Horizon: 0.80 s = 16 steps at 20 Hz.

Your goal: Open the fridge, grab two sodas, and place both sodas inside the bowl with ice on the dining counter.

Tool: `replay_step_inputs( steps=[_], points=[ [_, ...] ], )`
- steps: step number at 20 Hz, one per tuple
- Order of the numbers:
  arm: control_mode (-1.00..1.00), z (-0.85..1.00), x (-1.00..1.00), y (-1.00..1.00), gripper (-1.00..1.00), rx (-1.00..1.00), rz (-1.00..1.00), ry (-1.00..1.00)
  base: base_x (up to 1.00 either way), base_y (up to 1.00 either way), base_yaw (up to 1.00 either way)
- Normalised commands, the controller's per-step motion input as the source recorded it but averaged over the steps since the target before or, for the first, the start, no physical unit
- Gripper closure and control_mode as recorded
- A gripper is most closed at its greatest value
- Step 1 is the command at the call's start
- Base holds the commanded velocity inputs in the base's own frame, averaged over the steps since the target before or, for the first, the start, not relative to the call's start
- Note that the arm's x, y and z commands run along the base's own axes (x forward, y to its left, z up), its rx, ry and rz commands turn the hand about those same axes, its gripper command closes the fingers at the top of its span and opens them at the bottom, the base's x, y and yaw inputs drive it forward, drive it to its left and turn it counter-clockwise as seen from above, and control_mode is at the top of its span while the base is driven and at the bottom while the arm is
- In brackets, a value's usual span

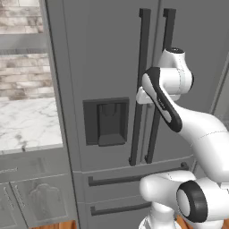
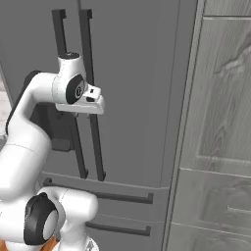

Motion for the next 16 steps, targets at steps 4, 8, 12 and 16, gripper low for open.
replay_step_inputs(
  steps=[4, 8, 12, 16],
  points=[
    [1.0, 0.0, -0.06, 0.02, -1.0, 0.0, 0.0, 0.0, -0.03, 0.03, 0.0],
    [1.0, 0.0, 0.0, 0.0, -1.0, 0.0, 0.0, 0.0, -0.47, 0.0, 0.0],
    [1.0, 0.0, 0.0, 0.0, -1.0, 0.0, 0.0, 0.0, -0.55, -0.05, 0.0],
    [1.0, 0.0, 0.0, 0.0, -1.0, 0.0, 0.0, 0.0, -0.54, -0.09, 0.0]
  ],
)
